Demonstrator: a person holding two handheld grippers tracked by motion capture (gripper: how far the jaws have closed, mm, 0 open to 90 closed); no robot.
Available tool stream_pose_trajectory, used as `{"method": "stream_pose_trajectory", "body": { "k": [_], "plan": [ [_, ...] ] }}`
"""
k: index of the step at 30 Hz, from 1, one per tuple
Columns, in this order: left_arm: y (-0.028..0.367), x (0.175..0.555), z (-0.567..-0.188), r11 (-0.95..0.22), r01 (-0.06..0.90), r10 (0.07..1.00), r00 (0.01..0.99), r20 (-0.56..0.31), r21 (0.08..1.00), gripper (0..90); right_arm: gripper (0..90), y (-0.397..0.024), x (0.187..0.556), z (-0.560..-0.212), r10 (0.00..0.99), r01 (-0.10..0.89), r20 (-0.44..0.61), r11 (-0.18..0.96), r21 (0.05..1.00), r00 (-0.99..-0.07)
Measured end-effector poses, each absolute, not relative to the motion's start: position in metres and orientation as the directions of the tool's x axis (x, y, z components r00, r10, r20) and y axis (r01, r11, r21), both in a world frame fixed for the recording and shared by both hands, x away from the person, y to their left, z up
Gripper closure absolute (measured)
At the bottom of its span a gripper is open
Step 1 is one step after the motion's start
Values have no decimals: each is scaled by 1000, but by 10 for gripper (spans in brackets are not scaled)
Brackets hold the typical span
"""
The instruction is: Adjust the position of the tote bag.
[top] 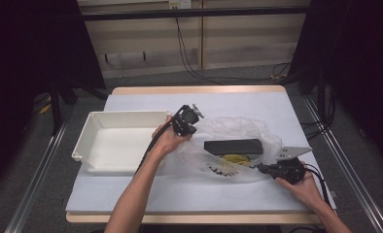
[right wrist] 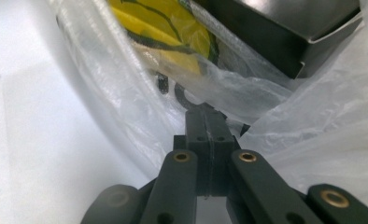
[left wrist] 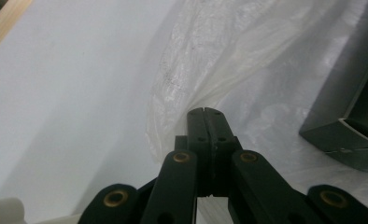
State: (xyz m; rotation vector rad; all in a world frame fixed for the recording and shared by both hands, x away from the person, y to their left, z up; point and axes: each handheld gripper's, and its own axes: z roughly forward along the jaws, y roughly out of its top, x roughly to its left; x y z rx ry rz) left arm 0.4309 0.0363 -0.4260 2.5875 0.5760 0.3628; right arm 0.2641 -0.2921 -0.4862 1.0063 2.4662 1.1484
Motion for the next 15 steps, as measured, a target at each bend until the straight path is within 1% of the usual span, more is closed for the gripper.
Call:
{"method": "stream_pose_trajectory", "body": {
  "k": [3, 4, 6, 12, 15],
  "plan": [
    [37, 430, -425, -794, 341, 463, 876, 137, 503, 900, 900, -292, 262, -486, 677, 482, 60, 455, 749, -733],
    [37, 431, -424, -804, 325, 445, 884, 142, 497, 900, 900, -292, 262, -485, 680, 477, 56, 451, 754, -731],
    [38, 429, -421, -791, 321, 444, 887, 129, 520, 892, 900, -294, 261, -482, 681, 464, 63, 426, 777, -730],
    [39, 420, -410, -763, 289, 419, 902, 103, 578, 831, 827, -302, 257, -471, 705, 426, 81, 330, 842, -705],
    [37, 413, -406, -763, 251, 393, 912, 119, 596, 783, 792, -305, 253, -466, 716, 406, 75, 304, 862, -694]
  ]
}}
